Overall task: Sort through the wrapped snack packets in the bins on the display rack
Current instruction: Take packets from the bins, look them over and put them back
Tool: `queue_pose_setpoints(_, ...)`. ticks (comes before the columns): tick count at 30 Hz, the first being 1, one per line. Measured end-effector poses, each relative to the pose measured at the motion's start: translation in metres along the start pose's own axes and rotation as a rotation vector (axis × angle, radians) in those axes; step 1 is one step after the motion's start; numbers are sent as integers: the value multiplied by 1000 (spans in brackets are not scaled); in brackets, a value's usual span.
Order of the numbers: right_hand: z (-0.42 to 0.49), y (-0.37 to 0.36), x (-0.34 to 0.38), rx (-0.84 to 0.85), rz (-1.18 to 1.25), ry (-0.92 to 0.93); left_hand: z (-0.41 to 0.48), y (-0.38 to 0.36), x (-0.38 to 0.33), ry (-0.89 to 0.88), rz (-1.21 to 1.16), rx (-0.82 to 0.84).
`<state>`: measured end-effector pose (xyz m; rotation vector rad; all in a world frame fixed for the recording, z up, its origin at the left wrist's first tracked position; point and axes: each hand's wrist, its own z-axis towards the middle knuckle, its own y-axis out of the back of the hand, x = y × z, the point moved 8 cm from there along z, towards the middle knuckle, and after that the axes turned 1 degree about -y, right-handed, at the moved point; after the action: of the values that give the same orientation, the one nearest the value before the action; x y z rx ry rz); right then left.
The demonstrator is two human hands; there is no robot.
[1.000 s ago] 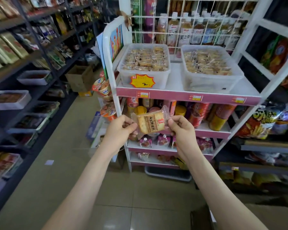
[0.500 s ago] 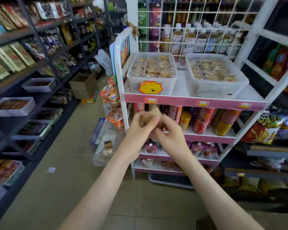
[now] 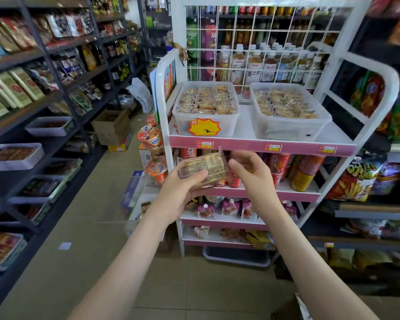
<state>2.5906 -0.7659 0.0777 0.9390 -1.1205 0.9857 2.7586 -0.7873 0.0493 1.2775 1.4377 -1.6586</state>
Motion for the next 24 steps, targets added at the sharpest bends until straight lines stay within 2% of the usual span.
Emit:
queue_pose_setpoints(4,-8,-10,0,127,51,-41,-7,1,0,9,-9,19)
queue_pose_setpoints(11,-17,-17,-5,144,39,-65,-22,6,4,-12,21,14)
queue_pose_setpoints(20,-21,-23,-24,164,248,-208,-26,4,8,3,22,-6)
queue_pose_setpoints(22,-19,-17,-21,164,233,-213,-24,0,9,3,32,-13)
queue_pose_setpoints(24,-15,-7,-14,128,77,-149,-19,-3,10,8,60,-37)
